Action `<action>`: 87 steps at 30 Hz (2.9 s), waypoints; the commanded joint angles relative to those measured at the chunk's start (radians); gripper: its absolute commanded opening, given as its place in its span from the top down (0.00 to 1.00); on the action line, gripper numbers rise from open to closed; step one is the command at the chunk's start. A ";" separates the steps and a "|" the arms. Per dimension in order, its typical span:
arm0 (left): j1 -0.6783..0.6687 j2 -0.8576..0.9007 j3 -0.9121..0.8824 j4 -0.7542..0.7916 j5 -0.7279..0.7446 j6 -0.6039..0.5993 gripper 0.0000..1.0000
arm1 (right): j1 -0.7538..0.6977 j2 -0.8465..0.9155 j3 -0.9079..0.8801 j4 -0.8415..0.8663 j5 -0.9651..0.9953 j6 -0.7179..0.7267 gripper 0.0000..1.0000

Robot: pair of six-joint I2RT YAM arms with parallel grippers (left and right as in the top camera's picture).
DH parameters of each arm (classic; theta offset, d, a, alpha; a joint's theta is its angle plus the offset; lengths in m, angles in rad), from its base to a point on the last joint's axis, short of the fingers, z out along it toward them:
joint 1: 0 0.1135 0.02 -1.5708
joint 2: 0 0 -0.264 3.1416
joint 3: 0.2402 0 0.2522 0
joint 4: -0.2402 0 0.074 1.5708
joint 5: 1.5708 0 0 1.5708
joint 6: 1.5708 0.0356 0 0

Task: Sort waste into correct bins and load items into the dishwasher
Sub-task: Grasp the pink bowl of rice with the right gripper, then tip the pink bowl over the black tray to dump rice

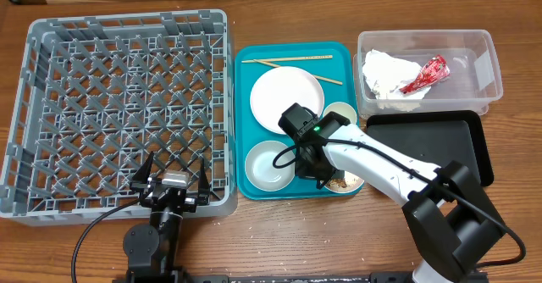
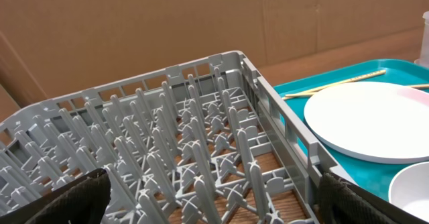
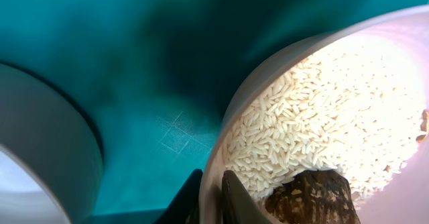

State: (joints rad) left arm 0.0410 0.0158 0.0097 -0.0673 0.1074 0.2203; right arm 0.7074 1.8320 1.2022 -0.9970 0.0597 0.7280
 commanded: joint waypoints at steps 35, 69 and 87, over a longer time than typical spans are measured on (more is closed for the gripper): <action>0.005 -0.005 -0.005 -0.002 -0.006 0.008 0.00 | -0.375 -0.421 0.396 -0.373 -0.184 -0.619 0.96; 0.005 -0.005 -0.005 -0.002 -0.006 0.008 0.00 | -1.256 -0.374 -0.404 0.269 -1.336 -0.916 0.96; 0.005 -0.005 -0.005 -0.002 -0.006 0.008 0.00 | -1.332 -0.233 -0.417 0.338 -1.629 -0.797 0.96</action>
State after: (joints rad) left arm 0.0410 0.0158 0.0097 -0.0673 0.1070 0.2199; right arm -0.6205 1.5982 0.7914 -0.6628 -1.5070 -0.1143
